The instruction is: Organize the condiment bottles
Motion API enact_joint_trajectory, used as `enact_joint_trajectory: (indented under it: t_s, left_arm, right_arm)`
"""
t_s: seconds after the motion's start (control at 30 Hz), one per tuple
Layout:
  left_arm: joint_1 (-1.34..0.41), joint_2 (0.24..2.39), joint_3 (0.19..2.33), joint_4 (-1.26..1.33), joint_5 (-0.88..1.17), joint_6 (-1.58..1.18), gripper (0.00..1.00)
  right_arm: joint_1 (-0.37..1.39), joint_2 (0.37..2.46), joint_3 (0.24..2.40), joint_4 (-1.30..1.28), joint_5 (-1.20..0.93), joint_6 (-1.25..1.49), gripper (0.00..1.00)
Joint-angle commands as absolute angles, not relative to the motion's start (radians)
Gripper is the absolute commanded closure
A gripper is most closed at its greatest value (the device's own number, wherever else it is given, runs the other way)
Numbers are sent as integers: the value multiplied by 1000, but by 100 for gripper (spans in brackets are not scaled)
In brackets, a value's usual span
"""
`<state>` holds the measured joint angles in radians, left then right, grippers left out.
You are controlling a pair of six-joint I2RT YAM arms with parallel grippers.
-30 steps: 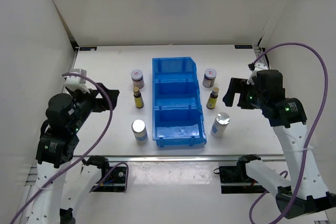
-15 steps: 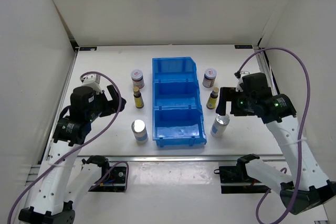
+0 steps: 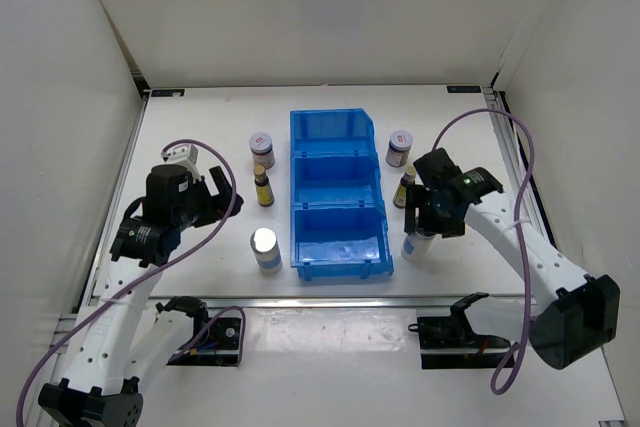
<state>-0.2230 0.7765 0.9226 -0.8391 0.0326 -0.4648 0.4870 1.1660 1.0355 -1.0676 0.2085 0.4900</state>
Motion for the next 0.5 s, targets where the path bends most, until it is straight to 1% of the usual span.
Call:
enact_joint_trajectory:
  t_s: [0.0, 0.03, 0.07, 0.13, 0.17, 0.2, 0.27, 0.3, 0.4, 0.47]
  left_arm:
    - [-222, 772, 925, -838, 11, -469, 0]
    - [-222, 772, 916, -838, 11, -469, 0]
    - [-222, 772, 916, -838, 11, -479, 0]
    - [-222, 772, 916, -838, 11, -479, 0]
    - [-222, 782, 916, -838, 11, -479, 0]
    - [-222, 782, 916, -838, 11, -479, 0]
    - [-222, 782, 916, -838, 11, -479, 0]
    - [-222, 782, 916, -838, 11, -479, 0]
    - [-222, 770, 916, -838, 24, -469, 0]
    - [-222, 770, 916, -838, 44, -460, 0]
  right_arm:
    - [492, 1209, 1036, -1023, 250, 531, 20]
    - [492, 1209, 1020, -1023, 250, 531, 24]
    - [492, 1209, 1011, -1008, 241, 531, 34]
    - [492, 1209, 1002, -999, 241, 531, 46]
    - [502, 1198, 1002, -999, 230, 540, 59]
    - [502, 1175, 1002, -1008, 230, 540, 66]
    - [520, 1151, 1055, -1028, 239, 540, 75]
    - [543, 1140, 1083, -1064, 254, 551, 84]
    - [613, 1112, 1224, -1110, 296, 539, 97]
    - [678, 1112, 1296, -1123, 296, 526, 100]
